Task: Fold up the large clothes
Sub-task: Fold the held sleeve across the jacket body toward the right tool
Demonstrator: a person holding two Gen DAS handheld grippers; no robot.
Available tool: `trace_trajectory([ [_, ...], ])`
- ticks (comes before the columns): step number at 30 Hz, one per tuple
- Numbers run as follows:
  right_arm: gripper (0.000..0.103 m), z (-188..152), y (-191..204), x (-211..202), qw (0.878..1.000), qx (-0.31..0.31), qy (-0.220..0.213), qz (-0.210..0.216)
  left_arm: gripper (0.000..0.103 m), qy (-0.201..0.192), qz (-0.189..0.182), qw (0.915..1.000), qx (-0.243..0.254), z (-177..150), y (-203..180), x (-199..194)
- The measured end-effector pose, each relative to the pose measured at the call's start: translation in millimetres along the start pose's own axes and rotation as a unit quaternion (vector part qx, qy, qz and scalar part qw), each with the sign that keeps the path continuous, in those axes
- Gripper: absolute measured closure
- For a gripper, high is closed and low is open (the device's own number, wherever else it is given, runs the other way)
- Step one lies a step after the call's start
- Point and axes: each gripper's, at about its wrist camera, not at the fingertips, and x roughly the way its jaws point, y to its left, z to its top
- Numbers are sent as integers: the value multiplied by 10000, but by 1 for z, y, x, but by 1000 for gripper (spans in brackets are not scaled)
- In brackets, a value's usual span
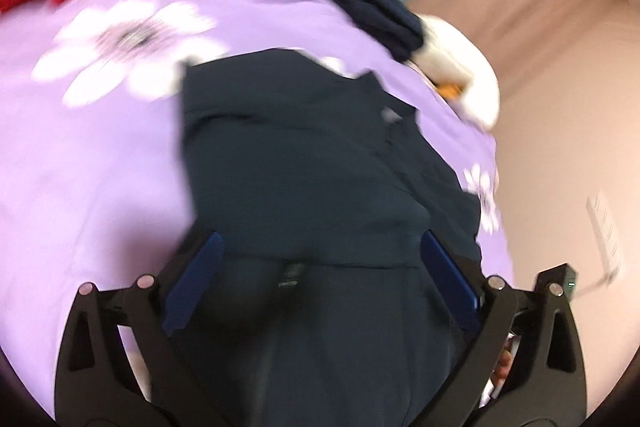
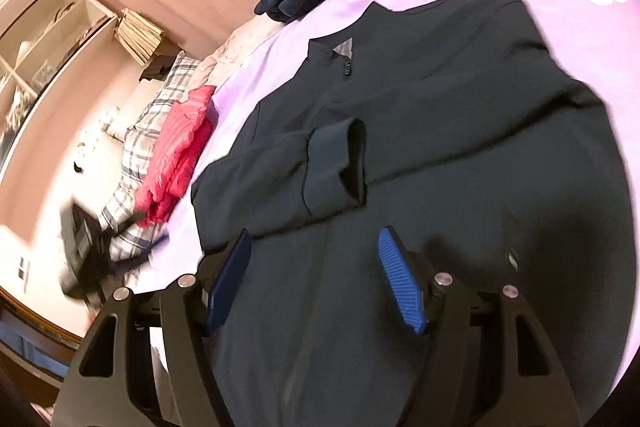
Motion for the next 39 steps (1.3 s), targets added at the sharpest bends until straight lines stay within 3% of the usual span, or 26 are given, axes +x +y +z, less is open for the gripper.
trace_trajectory([
  [5,36,33,-1,50,9997,146,188,51,3,250,-643,9912,-1132,-8,54,19],
  [7,36,44,-5,71,9993,226,259,-133,3,370,-868,9873,-1281,-6,57,34],
  [10,39,56,-15,99,9980,375,406,-319,3,490,-901,9846,-1413,-3,57,56],
  [13,47,61,-20,113,9968,518,573,-217,3,535,-973,9813,-1570,1,56,75],
  [14,58,62,-18,117,9967,452,641,-224,3,514,-993,9805,-1618,3,58,77],
  [15,84,63,-16,120,9966,352,720,-204,3,488,-1015,9797,-1658,6,57,82],
  [16,99,63,-13,122,9963,287,791,-171,3,458,-1029,9793,-1684,9,57,85],
  [17,101,66,-7,122,9961,209,847,-112,3,394,-1044,9787,-1722,13,57,88],
  [19,101,75,11,111,9976,-116,682,-85,3,283,-1110,9767,-1813,17,58,87],
  [23,101,114,50,68,9983,-495,-137,260,3,170,-1212,9730,-1957,25,57,86],
  [26,101,136,62,40,9955,-731,-604,75,2,213,-1262,9736,-1891,27,50,85],
  [30,101,150,47,7,9907,-721,-1127,-254,2,271,-1185,9772,-1742,26,46,88],
  [34,101,126,-16,17,9908,-329,-745,-1081,2,272,-1049,9753,-1925,27,57,97],
  [39,101,84,-87,23,9871,397,-262,-1529,2,277,-944,9777,-1858,32,62,96],
])
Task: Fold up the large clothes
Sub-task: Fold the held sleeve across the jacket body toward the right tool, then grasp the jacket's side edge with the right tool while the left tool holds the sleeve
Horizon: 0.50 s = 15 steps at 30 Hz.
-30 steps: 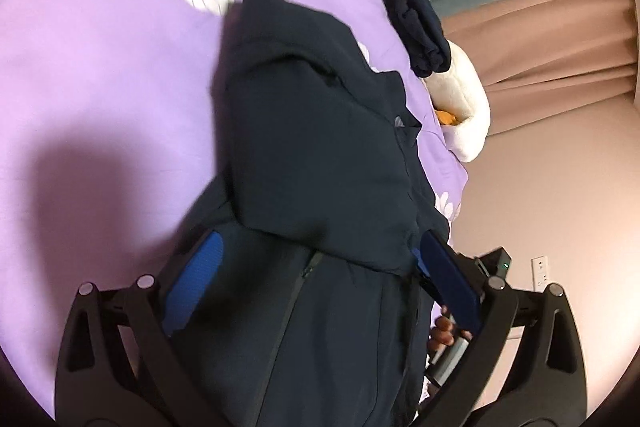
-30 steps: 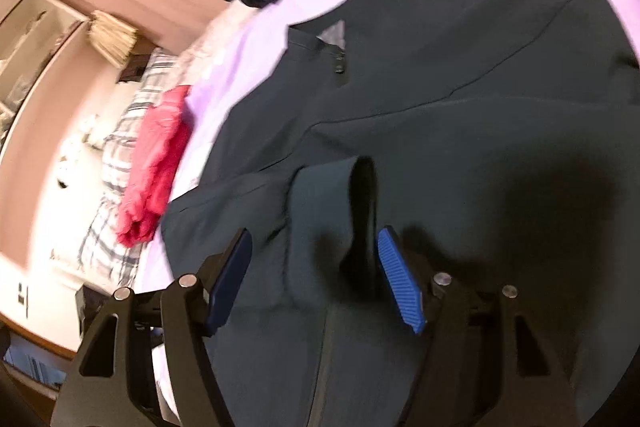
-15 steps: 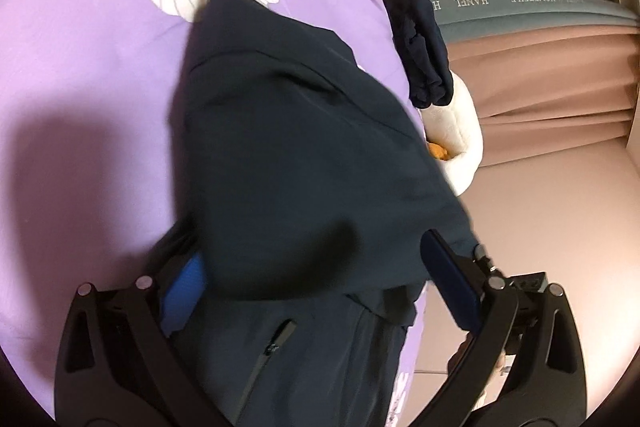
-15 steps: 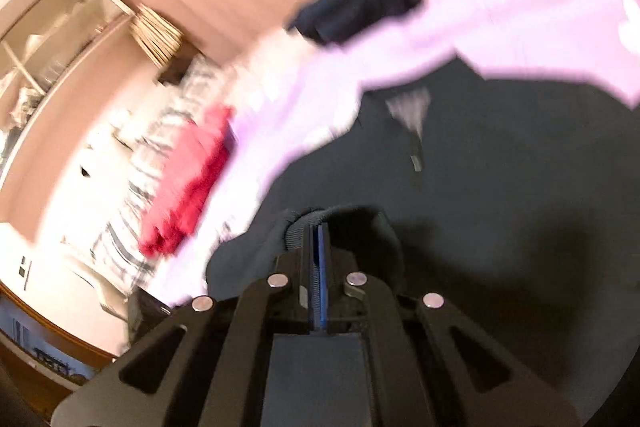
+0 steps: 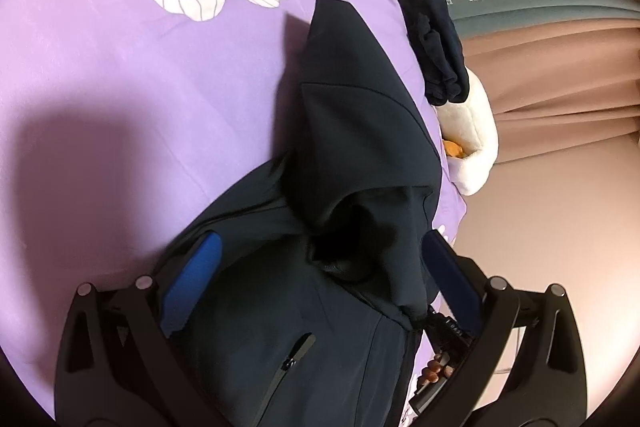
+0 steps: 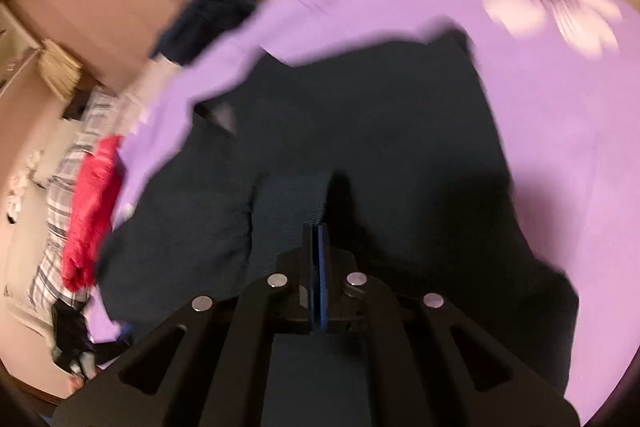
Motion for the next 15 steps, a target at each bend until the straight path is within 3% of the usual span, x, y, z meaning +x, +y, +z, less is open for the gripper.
trace_trajectory([
  [2,101,-5,-5,-4,10000,35,0,13,2,17,22,10000,46,0,-3,-4],
  [5,97,4,-7,-27,9983,289,-394,318,2,14,-118,9998,178,-1,-14,-13],
  [8,69,9,-2,-42,9951,344,-517,773,2,125,-404,9987,277,-5,-23,-12],
  [9,64,9,3,-43,9948,279,-497,849,2,179,-463,9984,280,-7,-25,-9],
  [12,64,4,15,-34,9973,22,-291,680,2,319,-629,9975,84,-13,-22,5],
  [15,63,2,13,-13,9986,174,-48,495,2,359,-889,9951,-258,-17,-15,21],
])
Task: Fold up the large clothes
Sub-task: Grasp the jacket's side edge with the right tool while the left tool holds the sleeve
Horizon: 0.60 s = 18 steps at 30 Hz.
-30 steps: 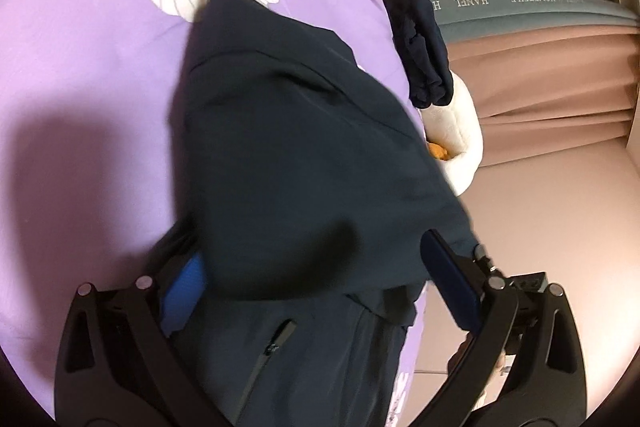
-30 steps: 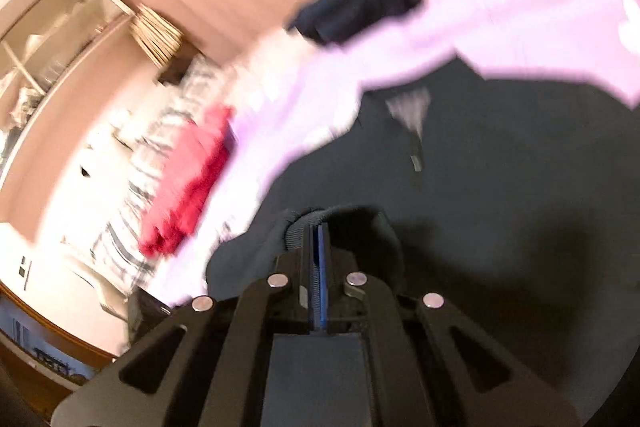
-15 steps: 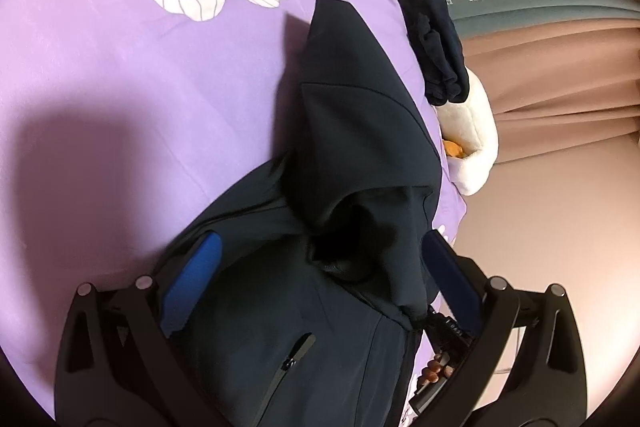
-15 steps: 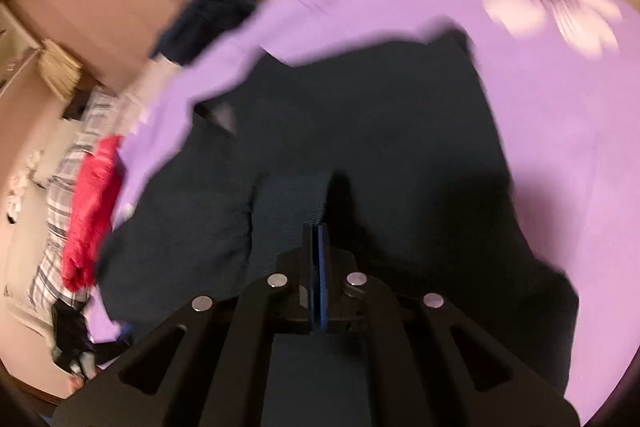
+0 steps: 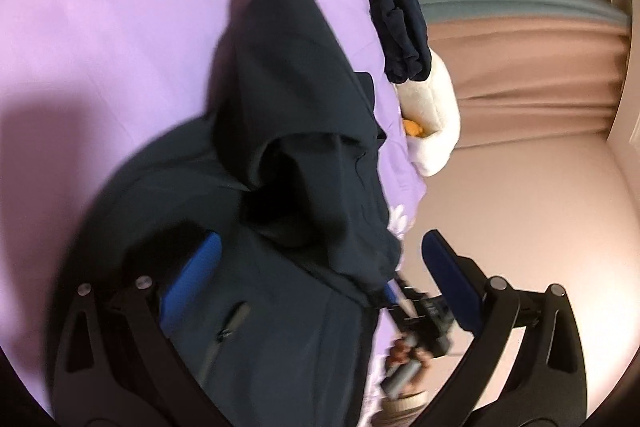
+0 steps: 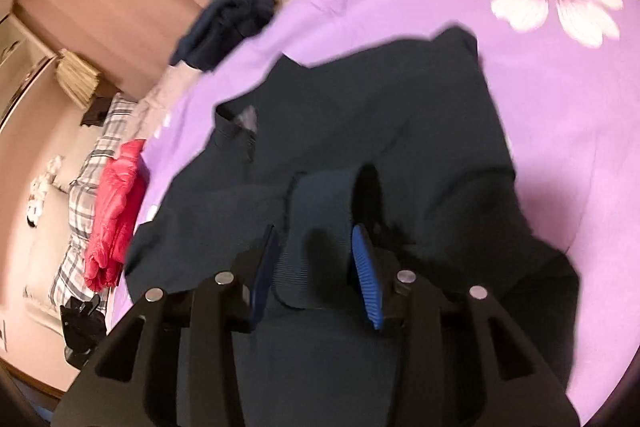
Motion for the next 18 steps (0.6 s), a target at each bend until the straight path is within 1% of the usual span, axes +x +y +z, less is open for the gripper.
trace_trajectory([
  [2,63,-1,-1,12,9999,87,93,8,2,-63,-167,9995,-245,1,8,7],
  [3,68,1,1,18,9998,101,143,89,2,-105,-210,9992,-335,4,10,10],
  [4,79,3,4,20,9996,95,156,220,2,-174,-262,9987,-399,7,11,13],
  [5,99,7,10,20,9994,50,127,332,2,-194,-313,9982,-463,9,11,13],
  [6,102,12,16,18,9993,22,58,370,2,-212,-374,9976,-535,12,11,16],
  [7,102,23,25,13,9991,2,-77,408,2,-265,-373,9973,-571,14,9,17],
  [8,102,33,33,8,9989,-48,-225,406,2,-404,-310,9971,-569,18,7,17],
  [10,102,53,49,-7,9969,-150,-612,475,2,-572,-230,9964,-588,24,5,18],
  [11,102,64,57,-20,9942,-157,-878,596,2,-751,-51,9954,-585,27,4,18],
  [14,102,82,67,-54,9851,-152,-1535,763,2,-1031,150,9923,-669,33,8,16],
  [16,102,85,61,-72,9814,-227,-1789,654,4,-1184,368,9909,-523,35,5,7],
  [17,103,84,55,-73,9824,-255,-1766,545,4,-1232,505,9899,-478,36,4,3],
  [18,103,81,44,-72,9848,-259,-1686,311,4,-1339,685,9879,-368,36,2,-4],
])
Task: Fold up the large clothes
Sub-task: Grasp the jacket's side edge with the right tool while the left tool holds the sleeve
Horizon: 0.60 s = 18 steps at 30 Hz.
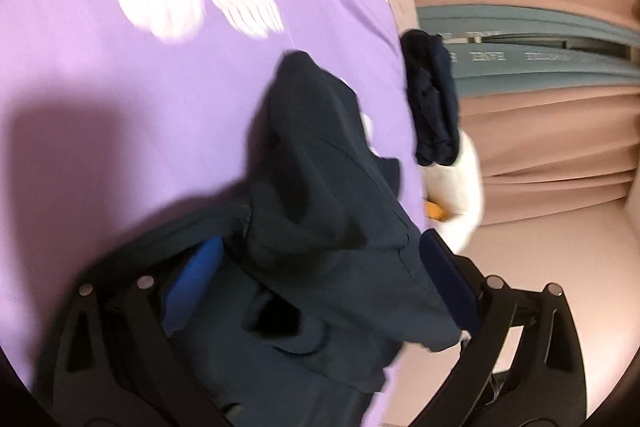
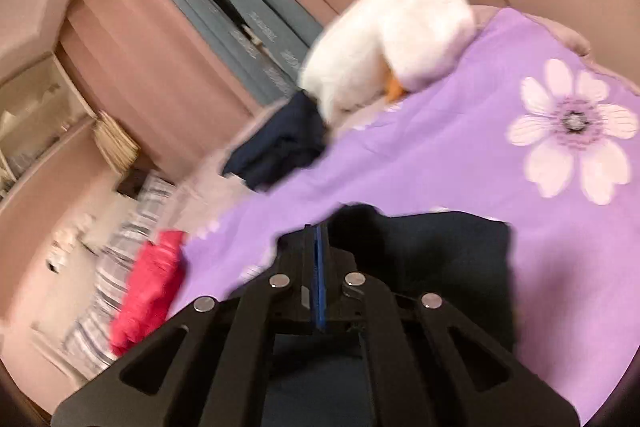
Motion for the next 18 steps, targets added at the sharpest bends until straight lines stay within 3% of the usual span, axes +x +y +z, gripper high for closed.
trace_trajectory([
  [3,103,-23,-40,5,9979,131,495,-385,4,-376,288,9987,175,13,6,-24],
  [6,103,-55,-77,9,9916,312,1017,-729,4,-212,401,9989,81,31,17,-34],
  [9,102,-69,-94,9,9894,629,1176,-566,4,-92,251,9995,148,33,19,-45],
  [10,98,-69,-93,10,9896,697,1180,-442,3,-38,143,9997,180,31,17,-47],
  [13,71,-62,-78,13,9913,631,1139,-176,2,334,-200,9986,347,16,5,-42],
  [15,52,-58,-64,22,9920,472,1170,-69,2,664,-239,9963,481,3,-2,-28],
  [18,52,-53,-50,47,9904,288,1339,-206,2,1027,-156,9928,604,-8,-5,-4],
])
